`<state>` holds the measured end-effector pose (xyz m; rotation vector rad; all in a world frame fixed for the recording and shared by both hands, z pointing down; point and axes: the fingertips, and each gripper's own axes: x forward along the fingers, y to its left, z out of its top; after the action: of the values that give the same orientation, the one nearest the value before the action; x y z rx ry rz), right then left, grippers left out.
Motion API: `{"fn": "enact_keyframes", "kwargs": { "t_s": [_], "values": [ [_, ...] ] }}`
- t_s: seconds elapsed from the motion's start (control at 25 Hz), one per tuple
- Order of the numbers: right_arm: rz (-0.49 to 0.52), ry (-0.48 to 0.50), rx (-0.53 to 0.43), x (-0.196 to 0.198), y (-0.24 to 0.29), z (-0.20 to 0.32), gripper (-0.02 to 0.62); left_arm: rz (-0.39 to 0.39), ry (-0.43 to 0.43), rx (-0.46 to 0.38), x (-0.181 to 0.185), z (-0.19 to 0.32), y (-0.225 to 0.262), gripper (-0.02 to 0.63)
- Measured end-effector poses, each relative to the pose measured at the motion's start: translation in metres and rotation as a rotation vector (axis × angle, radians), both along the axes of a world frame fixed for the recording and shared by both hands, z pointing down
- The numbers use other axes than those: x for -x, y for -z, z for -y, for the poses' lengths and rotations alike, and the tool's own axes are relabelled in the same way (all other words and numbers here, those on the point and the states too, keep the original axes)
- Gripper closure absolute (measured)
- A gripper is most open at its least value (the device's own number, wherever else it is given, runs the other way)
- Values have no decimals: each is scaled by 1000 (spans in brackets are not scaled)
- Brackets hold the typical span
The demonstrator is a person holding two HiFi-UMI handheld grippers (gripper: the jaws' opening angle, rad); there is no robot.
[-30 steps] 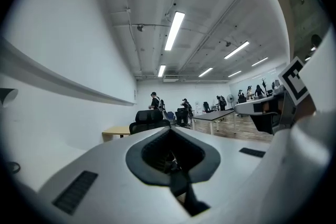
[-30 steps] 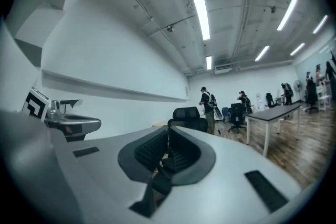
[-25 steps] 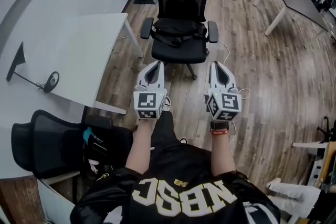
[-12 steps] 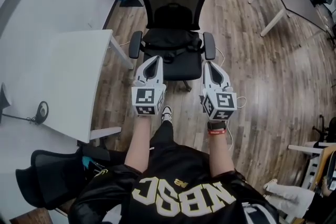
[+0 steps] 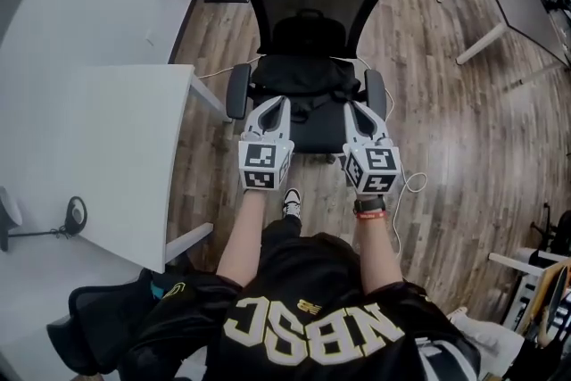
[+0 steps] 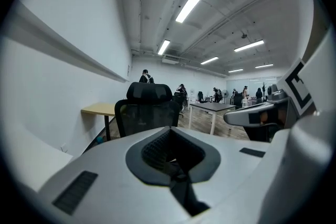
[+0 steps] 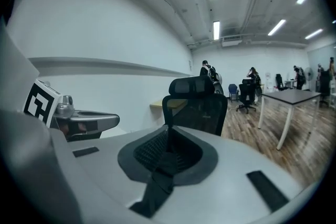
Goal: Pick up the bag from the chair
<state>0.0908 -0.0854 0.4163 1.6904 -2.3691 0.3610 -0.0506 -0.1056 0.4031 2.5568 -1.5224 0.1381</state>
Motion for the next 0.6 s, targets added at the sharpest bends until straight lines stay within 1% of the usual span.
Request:
{"fn": "enact_keyframes", "kwargs": {
  "t_s": [0.12, 0.24, 0.44, 0.6],
  "values": [
    [8, 6, 26, 11, -15, 29, 575, -22, -4, 44, 7, 30, -16, 592],
    [12, 3, 83, 16, -43, 46, 572, -44, 17, 114, 15, 52, -45, 592],
    [42, -23, 200, 3, -108, 91, 569, -84, 14, 255, 3, 98, -111, 591],
    [76, -17, 286, 8, -158, 132, 563, -71, 32, 335, 0, 140, -154, 591]
  ]
}}
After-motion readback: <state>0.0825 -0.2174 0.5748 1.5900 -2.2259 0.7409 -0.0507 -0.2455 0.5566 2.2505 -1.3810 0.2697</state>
